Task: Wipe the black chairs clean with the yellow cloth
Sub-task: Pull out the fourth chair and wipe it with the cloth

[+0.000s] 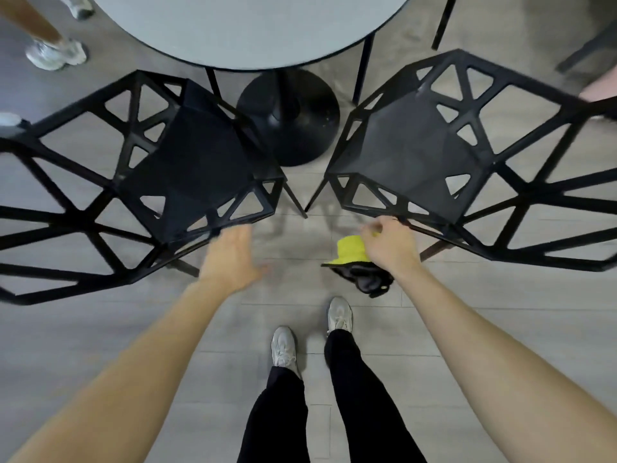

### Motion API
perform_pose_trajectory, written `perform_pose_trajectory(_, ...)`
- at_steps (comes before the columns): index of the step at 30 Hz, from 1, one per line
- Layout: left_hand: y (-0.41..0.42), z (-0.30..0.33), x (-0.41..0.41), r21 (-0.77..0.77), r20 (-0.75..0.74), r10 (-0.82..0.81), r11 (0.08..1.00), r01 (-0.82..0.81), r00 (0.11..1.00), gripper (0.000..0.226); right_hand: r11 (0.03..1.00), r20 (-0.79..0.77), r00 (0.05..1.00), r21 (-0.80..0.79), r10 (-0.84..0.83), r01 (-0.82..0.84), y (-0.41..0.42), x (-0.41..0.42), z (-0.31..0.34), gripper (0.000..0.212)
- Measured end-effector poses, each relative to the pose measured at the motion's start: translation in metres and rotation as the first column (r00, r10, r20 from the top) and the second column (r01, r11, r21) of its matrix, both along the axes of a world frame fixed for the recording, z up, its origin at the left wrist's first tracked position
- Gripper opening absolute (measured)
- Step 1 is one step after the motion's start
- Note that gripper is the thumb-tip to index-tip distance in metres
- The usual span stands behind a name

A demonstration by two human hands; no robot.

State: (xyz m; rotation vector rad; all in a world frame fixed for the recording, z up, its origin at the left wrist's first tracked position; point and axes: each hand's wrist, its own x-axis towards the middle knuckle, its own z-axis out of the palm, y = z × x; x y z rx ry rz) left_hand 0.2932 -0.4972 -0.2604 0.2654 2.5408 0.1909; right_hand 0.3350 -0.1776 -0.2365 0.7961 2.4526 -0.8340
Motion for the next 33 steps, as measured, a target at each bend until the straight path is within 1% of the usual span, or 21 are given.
perform_pose_trajectory(1,0.015,0.024,0.012,0.177,0.121,0.020,0.983,-0.042,0.992,0.106,0.989,-0.014,0.998,-0.137,-0.065,0.062,-0.006,-0.001,0.025,0.026)
perform_pose_trajectory(2,0.028,0.049,0.024,0.334,0.230,0.033,0.936,-0.111,0.973,0.114,0.959,-0.027,0.993,-0.265,-0.114,0.103,-0.012,0.000,0.051,0.025)
perform_pose_trajectory(4,0.048,0.096,0.041,0.538,0.401,0.079,0.786,-0.305,0.913,0.114,0.883,-0.102,0.983,-0.461,-0.150,0.086,-0.019,0.005,0.100,0.024)
perform_pose_trajectory(6,0.062,0.139,0.046,0.599,0.611,0.123,0.574,-0.559,0.782,0.091,0.844,-0.203,0.969,-0.536,-0.142,0.011,-0.020,0.011,0.141,0.020)
perform_pose_trajectory(7,0.068,0.159,0.046,0.598,0.681,0.123,0.477,-0.645,0.722,0.078,0.831,-0.219,0.967,-0.556,-0.133,-0.012,-0.017,0.014,0.156,0.020)
perform_pose_trajectory(8,0.073,0.176,0.044,0.606,0.699,0.134,0.413,-0.680,0.703,0.068,0.813,-0.202,0.971,-0.582,-0.130,-0.011,-0.013,0.015,0.172,0.026)
perform_pose_trajectory(9,0.078,0.193,0.042,0.623,0.678,0.156,0.397,-0.674,0.719,0.061,0.791,-0.155,0.979,-0.612,-0.133,0.011,-0.010,0.018,0.188,0.040)
perform_pose_trajectory(11,0.092,0.226,0.035,0.677,0.585,0.176,0.432,-0.596,0.792,0.052,0.752,-0.046,0.990,-0.655,-0.136,0.073,-0.002,0.023,0.212,0.068)
perform_pose_trajectory(12,0.098,0.240,0.032,0.701,0.541,0.172,0.449,-0.554,0.823,0.049,0.741,-0.033,0.990,-0.667,-0.136,0.079,0.002,0.026,0.220,0.076)
perform_pose_trajectory(13,0.105,0.254,0.028,0.720,0.493,0.168,0.471,-0.509,0.854,0.046,0.727,-0.041,0.990,-0.683,-0.136,0.072,0.006,0.029,0.226,0.077)
perform_pose_trajectory(15,0.117,0.276,0.018,0.753,0.380,0.166,0.515,-0.408,0.910,0.044,0.704,-0.095,0.988,-0.710,-0.120,0.017,0.015,0.029,0.237,0.070)
perform_pose_trajectory(17,0.124,0.289,0.008,0.773,0.314,0.189,0.518,-0.366,0.930,0.042,0.708,-0.156,0.981,-0.706,-0.115,-0.029,0.022,0.021,0.251,0.062)
perform_pose_trajectory(19,0.128,0.299,-0.002,0.779,0.331,0.243,0.475,-0.409,0.912,0.036,0.690,-0.196,0.970,-0.723,-0.145,-0.043,0.028,0.007,0.264,0.056)
perform_pose_trajectory(21,0.129,0.303,-0.008,0.786,0.358,0.307,0.411,-0.462,0.882,0.035,0.674,-0.233,0.955,-0.737,-0.182,-0.052,0.032,-0.009,0.281,0.040)
perform_pose_trajectory(23,0.128,0.305,-0.017,0.805,0.317,0.354,0.390,-0.447,0.880,0.043,0.739,-0.327,0.928,-0.667,-0.179,-0.092,0.034,-0.028,0.300,0.022)
perform_pose_trajectory(25,0.122,0.307,-0.033,0.802,0.299,0.306,0.433,-0.412,0.904,0.059,0.835,-0.451,0.890,-0.514,-0.071,-0.194,0.037,-0.049,0.317,0.020)
perform_pose_trajectory(26,0.117,0.310,-0.042,0.789,0.336,0.225,0.464,-0.404,0.915,0.066,0.860,-0.492,0.871,-0.446,-0.004,-0.248,0.038,-0.060,0.324,0.025)
perform_pose_trajectory(28,0.110,0.316,-0.062,0.763,0.431,0.070,0.504,-0.404,0.900,0.073,0.863,-0.533,0.839,-0.368,0.110,-0.347,0.040,-0.084,0.336,0.032)
perform_pose_trajectory(29,0.109,0.319,-0.075,0.758,0.417,0.061,0.527,-0.384,0.907,0.081,0.854,-0.545,0.822,-0.338,0.166,-0.396,0.040,-0.096,0.342,0.034)
perform_pose_trajectory(31,0.113,0.321,-0.110,0.767,0.279,0.105,0.574,-0.287,0.955,0.094,0.825,-0.540,0.786,-0.266,0.301,-0.498,0.039,-0.119,0.356,0.038)
perform_pose_trajectory(33,0.125,0.326,-0.150,0.763,0.192,0.022,0.625,-0.163,0.981,0.098,0.790,-0.495,0.750,-0.186,0.439,-0.585,0.039,-0.145,0.368,0.043)
